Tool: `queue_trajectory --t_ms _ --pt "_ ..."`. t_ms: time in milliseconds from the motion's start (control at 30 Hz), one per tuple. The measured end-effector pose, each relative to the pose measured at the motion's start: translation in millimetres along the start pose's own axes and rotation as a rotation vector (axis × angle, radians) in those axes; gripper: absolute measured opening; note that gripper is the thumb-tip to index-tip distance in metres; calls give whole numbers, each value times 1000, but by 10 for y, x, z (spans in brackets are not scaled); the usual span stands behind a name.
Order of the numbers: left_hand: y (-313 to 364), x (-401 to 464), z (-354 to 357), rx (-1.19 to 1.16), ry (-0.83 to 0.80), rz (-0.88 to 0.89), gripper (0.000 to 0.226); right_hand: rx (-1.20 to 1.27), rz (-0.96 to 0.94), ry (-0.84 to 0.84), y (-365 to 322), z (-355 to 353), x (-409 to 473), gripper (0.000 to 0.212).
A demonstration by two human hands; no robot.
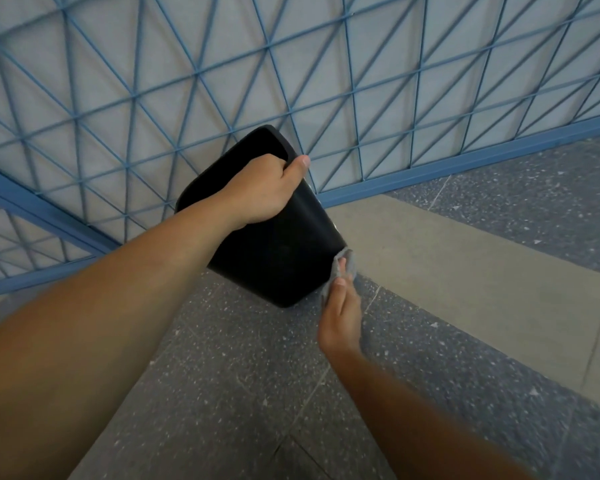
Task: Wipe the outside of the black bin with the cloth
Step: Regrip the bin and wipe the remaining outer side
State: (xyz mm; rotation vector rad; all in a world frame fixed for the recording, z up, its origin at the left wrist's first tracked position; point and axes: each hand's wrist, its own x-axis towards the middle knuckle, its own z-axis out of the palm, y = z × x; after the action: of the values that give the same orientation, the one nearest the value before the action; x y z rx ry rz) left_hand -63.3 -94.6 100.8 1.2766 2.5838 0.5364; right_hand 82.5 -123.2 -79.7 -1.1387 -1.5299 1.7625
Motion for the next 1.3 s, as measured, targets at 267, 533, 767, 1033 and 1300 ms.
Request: queue_trajectory --t_ms 267,533,767,1033,1300 --pt "20 49 36 -79 -3 -60 55 -57 33 7 -1 238 107 54" --pt "61 29 125 -64 -54 -32 57 -16 90 57 -18 176 313 64" --pt "55 36 93 -57 -20 -50 55 124 249 42 -91 291 188 57" --pt "10 5 83 -66 -9 -51 55 169 272 -20 -106 146 166 54" --pt "2 -77 67 -22 -64 37 59 277 364 154 -324 -439 594 52"
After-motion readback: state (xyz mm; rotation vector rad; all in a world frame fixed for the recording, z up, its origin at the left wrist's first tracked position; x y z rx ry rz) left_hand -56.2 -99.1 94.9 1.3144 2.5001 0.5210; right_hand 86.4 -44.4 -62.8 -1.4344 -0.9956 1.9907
